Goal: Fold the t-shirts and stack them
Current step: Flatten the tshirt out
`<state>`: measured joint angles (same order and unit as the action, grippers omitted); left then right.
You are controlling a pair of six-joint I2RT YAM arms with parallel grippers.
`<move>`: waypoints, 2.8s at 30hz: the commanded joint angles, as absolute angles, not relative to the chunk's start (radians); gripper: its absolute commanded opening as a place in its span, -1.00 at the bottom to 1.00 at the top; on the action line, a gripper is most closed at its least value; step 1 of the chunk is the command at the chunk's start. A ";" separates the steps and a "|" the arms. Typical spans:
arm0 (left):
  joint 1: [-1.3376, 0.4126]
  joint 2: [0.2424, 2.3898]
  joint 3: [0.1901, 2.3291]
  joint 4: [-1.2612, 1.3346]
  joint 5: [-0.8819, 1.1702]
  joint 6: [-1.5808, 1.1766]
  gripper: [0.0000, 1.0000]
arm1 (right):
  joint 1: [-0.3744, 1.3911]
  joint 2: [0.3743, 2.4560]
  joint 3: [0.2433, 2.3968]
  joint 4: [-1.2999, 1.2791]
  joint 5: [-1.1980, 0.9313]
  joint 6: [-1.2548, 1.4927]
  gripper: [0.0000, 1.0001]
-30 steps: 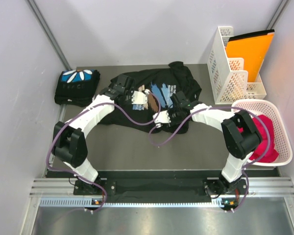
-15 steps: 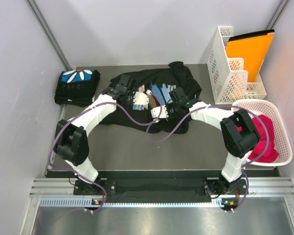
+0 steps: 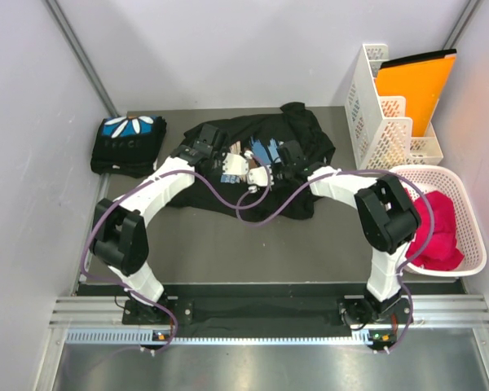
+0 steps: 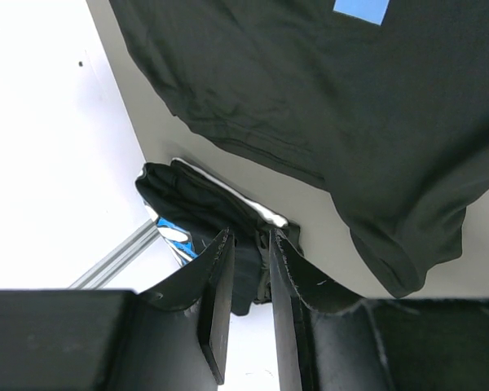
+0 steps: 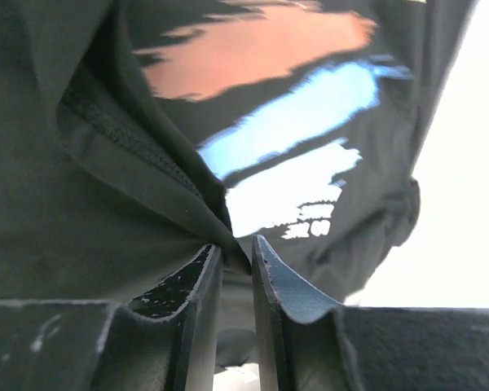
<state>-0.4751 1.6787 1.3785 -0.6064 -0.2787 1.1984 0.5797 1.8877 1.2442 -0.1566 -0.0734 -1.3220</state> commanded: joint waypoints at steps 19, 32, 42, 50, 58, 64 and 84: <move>-0.486 1.675 1.405 -0.611 -0.281 1.180 -0.42 | 0.436 2.067 1.758 -0.472 -0.235 -0.981 -0.21; -0.492 1.672 1.411 -0.641 -0.270 1.180 -0.42 | 0.295 2.286 2.129 -1.025 -0.540 -1.000 -0.14; -0.489 1.655 1.304 -0.618 -0.262 1.144 -0.30 | 0.207 2.289 2.049 -0.859 -0.821 -0.635 -0.14; -0.408 1.655 1.244 -0.558 -0.252 1.170 -0.31 | 0.213 2.321 2.036 -0.802 -0.841 -0.560 -0.17; -0.288 1.654 1.210 -0.508 -0.216 1.192 -0.31 | 0.244 2.390 2.075 -0.828 -0.812 -0.548 -0.18; -0.250 1.655 1.198 -0.508 -0.203 1.201 -0.32 | 0.279 2.413 2.117 -0.851 -0.804 -0.561 -0.18; -0.245 1.646 1.209 -0.514 -0.173 1.192 -0.32 | 0.304 2.375 2.117 -0.750 -0.594 -0.483 -0.21</move>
